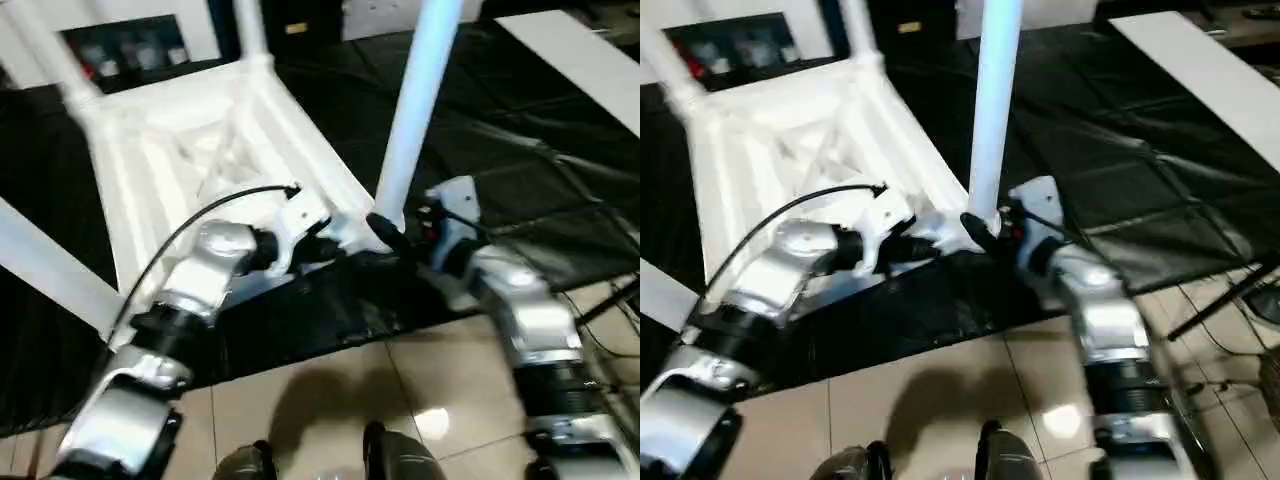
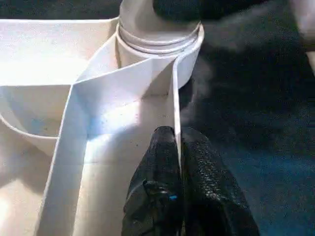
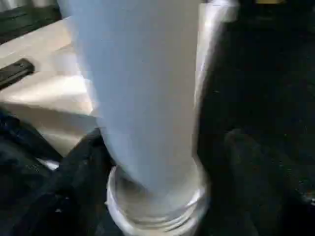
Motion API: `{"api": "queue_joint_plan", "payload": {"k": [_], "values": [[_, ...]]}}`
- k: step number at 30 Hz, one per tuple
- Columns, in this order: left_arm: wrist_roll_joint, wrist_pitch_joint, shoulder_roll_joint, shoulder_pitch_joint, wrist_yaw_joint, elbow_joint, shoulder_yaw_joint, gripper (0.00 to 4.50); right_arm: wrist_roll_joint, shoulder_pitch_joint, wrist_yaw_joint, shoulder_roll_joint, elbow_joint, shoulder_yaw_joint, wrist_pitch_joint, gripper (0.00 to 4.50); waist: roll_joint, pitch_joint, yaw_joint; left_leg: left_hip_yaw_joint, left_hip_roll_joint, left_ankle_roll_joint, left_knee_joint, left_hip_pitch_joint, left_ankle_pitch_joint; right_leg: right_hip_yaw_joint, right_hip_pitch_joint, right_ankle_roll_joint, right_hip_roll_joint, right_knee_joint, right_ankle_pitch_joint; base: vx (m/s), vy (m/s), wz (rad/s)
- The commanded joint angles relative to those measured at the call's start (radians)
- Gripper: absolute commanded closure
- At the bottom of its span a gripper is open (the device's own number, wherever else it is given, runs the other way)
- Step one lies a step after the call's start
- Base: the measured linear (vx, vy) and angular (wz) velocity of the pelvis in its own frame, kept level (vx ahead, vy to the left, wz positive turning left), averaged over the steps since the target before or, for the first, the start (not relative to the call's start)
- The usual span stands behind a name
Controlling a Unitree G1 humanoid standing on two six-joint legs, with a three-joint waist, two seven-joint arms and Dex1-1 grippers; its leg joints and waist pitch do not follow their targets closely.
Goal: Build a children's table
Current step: Rotate leg to tighten
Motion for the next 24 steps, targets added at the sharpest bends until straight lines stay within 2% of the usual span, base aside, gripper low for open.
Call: {"api": "queue_joint_plan", "payload": {"k": [1, 2, 3, 5, 7, 9, 11, 15, 17, 18, 20, 24], "values": [[-0.012, -0.035, 0.007, 0.003, -0.096, -0.008, -0.045, 4.5, 0.02, 0.002, 0.089, -0.02, -0.009, 0.011, -0.021, 0.55, -0.012, -0.081, -0.001, -0.003, 0.04, 0.196, -0.054, 0.016, -0.11, 0.047, 0.076, -0.248, -0.048, -0.047, -0.236, 0.0, 0.0, 0.0], [-0.019, -0.076, 0.042, -0.002, -0.188, 0.006, -0.072, 4.5, 0.05, -0.008, 0.222, -0.078, -0.005, 0.031, -0.032, 0.55, -0.013, -0.08, 0.005, -0.003, 0.041, 0.192, -0.056, 0.019, -0.122, 0.047, 0.075, -0.248, -0.048, -0.048, -0.248, 0.0, 0.0, 0.0], [-0.019, -0.079, 0.044, -0.002, -0.194, 0.007, -0.074, 4.5, 0.053, -0.009, 0.24, -0.082, -0.004, 0.033, -0.035, 0.55, -0.013, -0.08, 0.011, -0.003, 0.043, 0.188, -0.056, 0.018, -0.128, 0.048, 0.078, -0.247, -0.05, -0.046, -0.252, 0.0, 0.0, 0.0], [-0.017, -0.113, 0.067, -0.007, -0.255, 0.019, -0.096, 4.5, 0.078, -0.013, 0.345, -0.114, -0.003, 0.05, -0.057, 0.55, -0.012, -0.079, 0.019, -0.001, 0.047, 0.181, -0.058, 0.02, -0.134, 0.049, 0.074, -0.249, -0.049, -0.045, -0.257, 0.0, 0.0, 0.0], [-0.008, -0.151, 0.099, -0.019, -0.342, 0.039, -0.128, 4.5, 0.118, -0.023, 0.524, -0.166, 0.006, 0.089, -0.087, 0.55, -0.013, -0.078, 0.027, 0.0, 0.047, 0.177, -0.058, 0.022, -0.155, 0.049, 0.073, -0.249, -0.05, -0.047, -0.271, 0.0, 0.0, 0.0], [-0.005, -0.162, 0.109, -0.026, -0.371, 0.048, -0.138, 4.5, 0.121, -0.033, 0.581, -0.187, 0.02, 0.111, -0.087, 0.55, -0.014, -0.075, 0.032, -0.001, 0.05, 0.166, -0.061, 0.023, -0.176, 0.05, 0.071, -0.249, -0.051, -0.047, -0.291, 0.0, 0.0, 0.0], [0.003, -0.185, 0.119, -0.04, -0.402, 0.066, -0.151, 4.5, 0.11, -0.057, 0.65, -0.208, 0.059, 0.142, -0.09, 0.89, -0.013, -0.071, 0.037, -0.001, 0.05, 0.145, -0.064, 0.025, -0.198, 0.054, 0.068, -0.247, -0.052, -0.052, -0.327, 0.0, 0.0, 0.0], [0.01, -0.217, 0.122, -0.062, -0.427, 0.099, -0.16, 4.5, 0.087, -0.1, 0.713, -0.211, 0.134, 0.175, -0.103, 1.25, -0.017, -0.073, 0.045, 0.001, 0.048, 0.125, -0.064, 0.027, -0.193, 0.057, 0.069, -0.244, -0.054, -0.052, -0.339, 0.0, 0.0, 0.0], [0.01, -0.229, 0.12, -0.074, -0.435, 0.116, -0.16, 4.5, 0.086, -0.117, 0.74, -0.208, 0.161, 0.187, -0.108, 1.33, -0.018, -0.073, 0.045, 0.001, 0.047, 0.13, -0.063, 0.026, -0.189, 0.057, 0.069, -0.248, -0.053, -0.051, -0.33, 0.0, 0.0, 0.0], [0.01, -0.237, 0.118, -0.082, -0.439, 0.128, -0.16, 4.5, 0.089, -0.126, 0.755, -0.206, 0.174, 0.193, -0.112, 1.58, -0.019, -0.076, 0.047, 0.001, 0.048, 0.136, -0.062, 0.024, -0.166, 0.057, 0.071, -0.257, -0.053, -0.046, -0.293, 0.0, 0.0, 0.0], [0.01, -0.24, 0.117, -0.086, -0.44, 0.135, -0.16, 4.5, 0.092, -0.131, 0.765, -0.207, 0.18, 0.198, -0.114, 1.74, -0.021, -0.075, 0.046, 0.0, 0.048, 0.144, -0.062, 0.021, -0.158, 0.056, 0.073, -0.261, -0.053, -0.044, -0.282, 0.0, 0.0, 0.0], [0.01, -0.256, 0.112, -0.098, -0.446, 0.161, -0.162, 4.5, 0.103, -0.148, 0.81, -0.203, 0.201, 0.213, -0.11, 2.12, -0.022, -0.073, 0.048, 0.001, 0.049, 0.141, -0.064, 0.023, -0.171, 0.056, 0.071, -0.252, -0.055, -0.049, -0.324, 0.0, 0.0, 0.0]]}}
